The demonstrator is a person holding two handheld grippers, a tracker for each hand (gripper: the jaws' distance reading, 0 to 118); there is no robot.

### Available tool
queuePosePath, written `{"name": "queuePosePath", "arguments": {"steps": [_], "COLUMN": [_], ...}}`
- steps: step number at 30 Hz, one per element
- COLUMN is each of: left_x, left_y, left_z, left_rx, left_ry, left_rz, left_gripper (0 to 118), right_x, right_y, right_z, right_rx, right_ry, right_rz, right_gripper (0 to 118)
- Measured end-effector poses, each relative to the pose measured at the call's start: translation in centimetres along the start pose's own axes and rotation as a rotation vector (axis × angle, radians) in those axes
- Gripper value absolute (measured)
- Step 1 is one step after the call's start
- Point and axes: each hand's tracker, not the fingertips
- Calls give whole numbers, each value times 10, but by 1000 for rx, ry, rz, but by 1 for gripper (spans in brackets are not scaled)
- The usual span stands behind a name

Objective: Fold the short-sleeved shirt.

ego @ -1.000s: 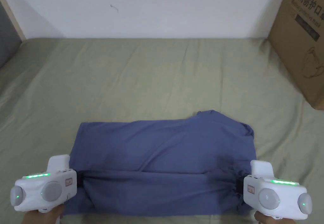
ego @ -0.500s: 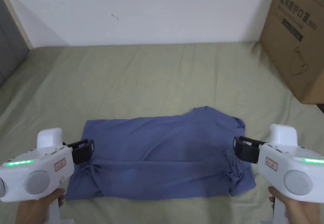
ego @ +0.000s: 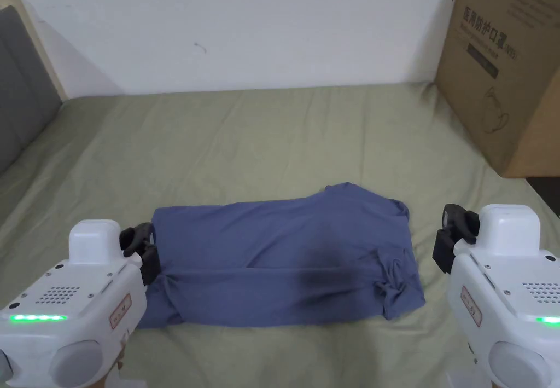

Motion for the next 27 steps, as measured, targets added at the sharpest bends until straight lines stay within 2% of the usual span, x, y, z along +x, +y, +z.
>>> {"name": "queuePosePath", "arguments": {"steps": [4, 13, 18, 19, 22, 23, 27], "left_x": [2, -30, -57, -62, -78, -83, -97], "left_y": [-6, -20, -33, -35, -48, -53, -72], "left_z": [0, -29, -70, -79, -109, -116, -138], "left_rx": [-19, -126, -306, -342, -482, -496, -514], "left_ry": [16, 66, 96, 108, 155, 153, 177], "left_rz": [-13, 30, 41, 54, 113, 128, 142], "left_gripper": [0, 0, 5, 13, 97, 111, 111], "right_x": [-7, -4, -6, -7, -8, -8, -8], "right_y": [0, -1, -6, -7, -13, -15, -23], "right_z": [2, -8, -25, -27, -39, -42, -59], "right_rx": [-4, -38, -71, -75, -102, -109, -151], "right_ry": [-19, -8, -7, -7, -8, -9, -12], "right_rz": [27, -1, 0, -1, 2, -1, -12], "right_gripper": [0, 0, 0, 0, 0, 0, 0]}}
